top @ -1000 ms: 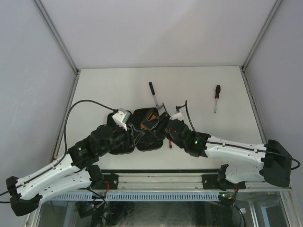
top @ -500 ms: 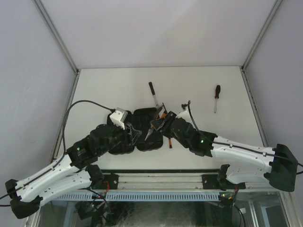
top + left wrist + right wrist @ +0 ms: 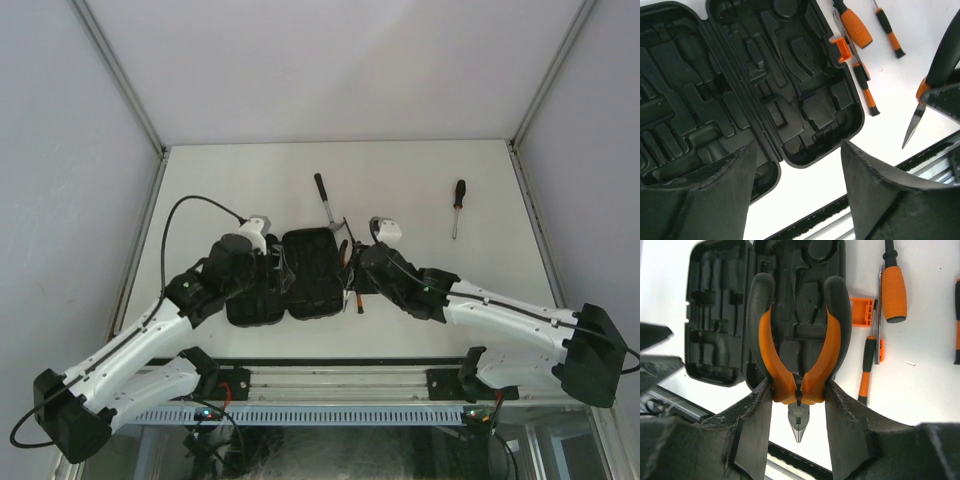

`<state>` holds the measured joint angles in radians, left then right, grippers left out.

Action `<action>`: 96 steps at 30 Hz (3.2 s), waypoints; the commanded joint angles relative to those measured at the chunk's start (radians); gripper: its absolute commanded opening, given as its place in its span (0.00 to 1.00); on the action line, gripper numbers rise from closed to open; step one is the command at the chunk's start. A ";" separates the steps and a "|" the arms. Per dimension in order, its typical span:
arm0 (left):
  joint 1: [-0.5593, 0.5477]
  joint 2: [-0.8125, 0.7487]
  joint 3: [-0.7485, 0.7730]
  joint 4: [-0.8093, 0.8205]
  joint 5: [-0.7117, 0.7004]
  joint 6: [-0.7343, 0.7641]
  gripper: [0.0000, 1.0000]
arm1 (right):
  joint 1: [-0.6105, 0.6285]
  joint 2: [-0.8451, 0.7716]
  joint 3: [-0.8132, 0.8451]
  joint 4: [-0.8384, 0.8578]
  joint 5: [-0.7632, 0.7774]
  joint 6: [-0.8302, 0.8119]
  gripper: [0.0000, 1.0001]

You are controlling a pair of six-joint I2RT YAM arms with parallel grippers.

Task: Sort the tools into containers
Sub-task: Place the pliers in the storage box.

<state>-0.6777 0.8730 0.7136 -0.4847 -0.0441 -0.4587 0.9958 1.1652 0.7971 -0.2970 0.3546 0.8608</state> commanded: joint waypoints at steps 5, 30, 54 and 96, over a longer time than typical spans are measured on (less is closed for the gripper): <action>0.182 0.042 0.106 -0.048 0.097 -0.016 0.85 | -0.036 0.058 0.113 -0.055 -0.056 -0.172 0.00; 0.303 0.023 0.129 -0.118 -0.068 -0.002 0.98 | -0.044 0.656 0.690 -0.381 -0.107 -0.230 0.00; 0.308 -0.031 0.096 -0.133 -0.076 0.084 1.00 | -0.083 0.781 0.713 -0.406 -0.192 -0.187 0.00; 0.330 -0.019 0.089 -0.121 -0.017 0.094 1.00 | -0.093 0.707 0.706 -0.412 -0.149 -0.169 0.59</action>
<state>-0.3607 0.8570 0.8215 -0.6380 -0.0750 -0.3878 0.8989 1.9617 1.4750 -0.7174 0.1612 0.6952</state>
